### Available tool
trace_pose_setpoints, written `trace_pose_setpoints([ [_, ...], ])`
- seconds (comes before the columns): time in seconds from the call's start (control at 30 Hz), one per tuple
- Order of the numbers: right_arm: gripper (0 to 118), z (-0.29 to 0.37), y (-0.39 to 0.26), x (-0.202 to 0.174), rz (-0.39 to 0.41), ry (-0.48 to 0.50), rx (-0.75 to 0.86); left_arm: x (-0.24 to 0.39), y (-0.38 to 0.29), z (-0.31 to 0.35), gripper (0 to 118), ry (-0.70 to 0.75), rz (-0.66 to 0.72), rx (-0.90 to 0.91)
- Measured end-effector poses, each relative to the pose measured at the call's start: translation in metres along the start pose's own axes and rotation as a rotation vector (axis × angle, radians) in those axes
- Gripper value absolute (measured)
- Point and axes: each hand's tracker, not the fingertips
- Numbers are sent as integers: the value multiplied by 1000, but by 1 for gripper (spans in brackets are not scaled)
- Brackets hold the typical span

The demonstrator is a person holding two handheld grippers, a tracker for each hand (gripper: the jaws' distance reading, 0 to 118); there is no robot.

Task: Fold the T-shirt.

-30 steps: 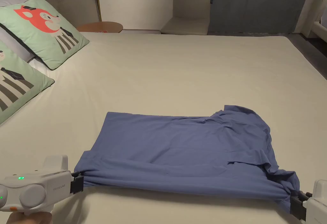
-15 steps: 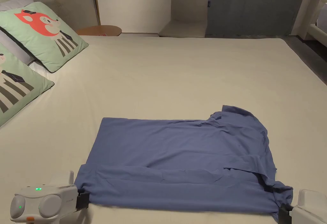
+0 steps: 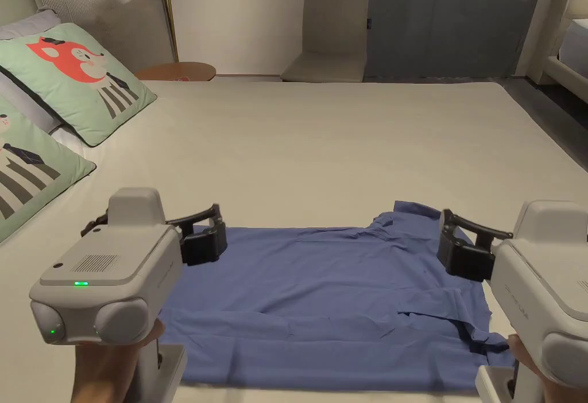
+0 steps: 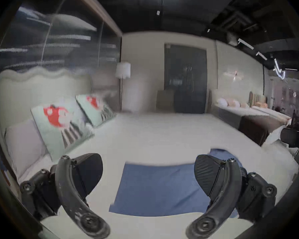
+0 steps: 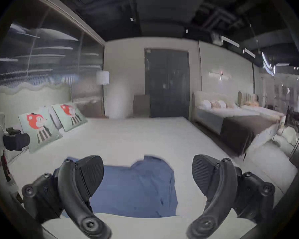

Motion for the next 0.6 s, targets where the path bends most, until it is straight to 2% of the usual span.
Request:
trace_pose_setpoints([
  [0.07, 104, 2, 7, -9, 27, -19, 50, 9, 4, 2, 106, 5, -23, 76],
  [0.13, 83, 6, 11, -16, 40, -32, 80, 17, 6, 5, 99, 16, -34, 97],
  [0.23, 68, 4, 9, -21, 50, -59, 118, 20, 3, 5, 85, 1, -19, 126],
  [0.27, 50, 3, 9, -22, 52, -64, 122, 21, 3, 4, 62, -4, -18, 125],
  [0.3, 26, 0, 7, -22, 54, -65, 125, 21, 2, 2, 22, -7, -12, 120],
  [0.33, 9, -1, 7, -22, 54, -65, 124, 21, 1, -1, 0, -8, -9, 112],
  [0.37, 1, -2, 6, -21, 50, -65, 126, 20, 1, -2, 0, -16, -9, 110],
  [0.6, 0, -27, 4, -21, 44, -57, 122, 12, 5, -35, 0, -22, -2, 65],
])
